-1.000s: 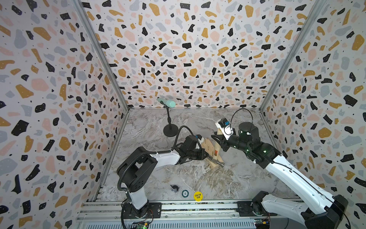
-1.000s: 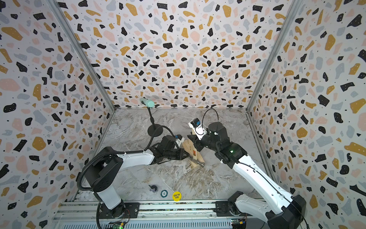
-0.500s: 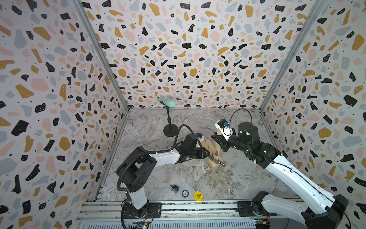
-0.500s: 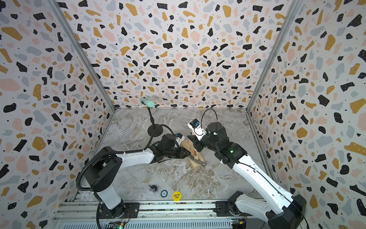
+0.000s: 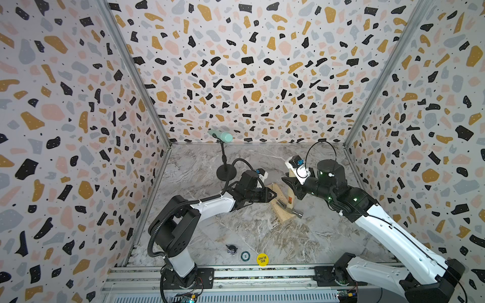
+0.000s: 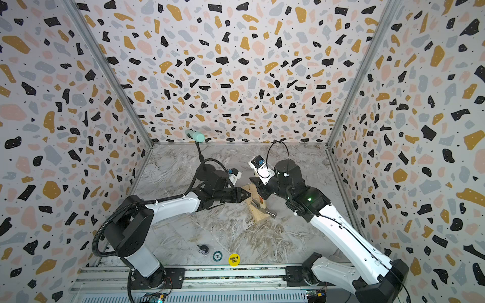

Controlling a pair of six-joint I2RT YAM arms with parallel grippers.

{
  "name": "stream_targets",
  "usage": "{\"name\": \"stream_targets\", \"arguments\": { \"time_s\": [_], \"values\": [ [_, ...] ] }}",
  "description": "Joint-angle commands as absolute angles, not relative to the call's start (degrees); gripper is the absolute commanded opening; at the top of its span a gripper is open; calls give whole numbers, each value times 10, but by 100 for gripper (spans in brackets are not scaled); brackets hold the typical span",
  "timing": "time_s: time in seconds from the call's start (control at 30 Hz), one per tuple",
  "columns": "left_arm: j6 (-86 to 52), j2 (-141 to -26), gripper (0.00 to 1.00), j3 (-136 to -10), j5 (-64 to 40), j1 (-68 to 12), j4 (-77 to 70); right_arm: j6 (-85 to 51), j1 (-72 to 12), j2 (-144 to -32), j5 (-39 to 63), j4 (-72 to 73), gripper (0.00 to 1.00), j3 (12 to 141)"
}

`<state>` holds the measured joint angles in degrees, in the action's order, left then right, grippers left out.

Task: Use a claw hammer to pull out a nail
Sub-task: Adjust the hammer at the mounting plate.

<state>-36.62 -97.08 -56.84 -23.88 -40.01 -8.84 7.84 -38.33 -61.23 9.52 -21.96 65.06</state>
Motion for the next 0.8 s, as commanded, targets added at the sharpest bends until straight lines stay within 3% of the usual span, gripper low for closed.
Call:
{"name": "stream_targets", "arguments": {
  "time_s": [0.0,0.77],
  "values": [
    [-362,-970,27,-570,-229,-391,-94,86,-389,-588,90,-185,0,693],
    [-388,-1043,28,-578,-190,-382,-98,74,-396,-559,65,-213,0,676]
  ]
}}
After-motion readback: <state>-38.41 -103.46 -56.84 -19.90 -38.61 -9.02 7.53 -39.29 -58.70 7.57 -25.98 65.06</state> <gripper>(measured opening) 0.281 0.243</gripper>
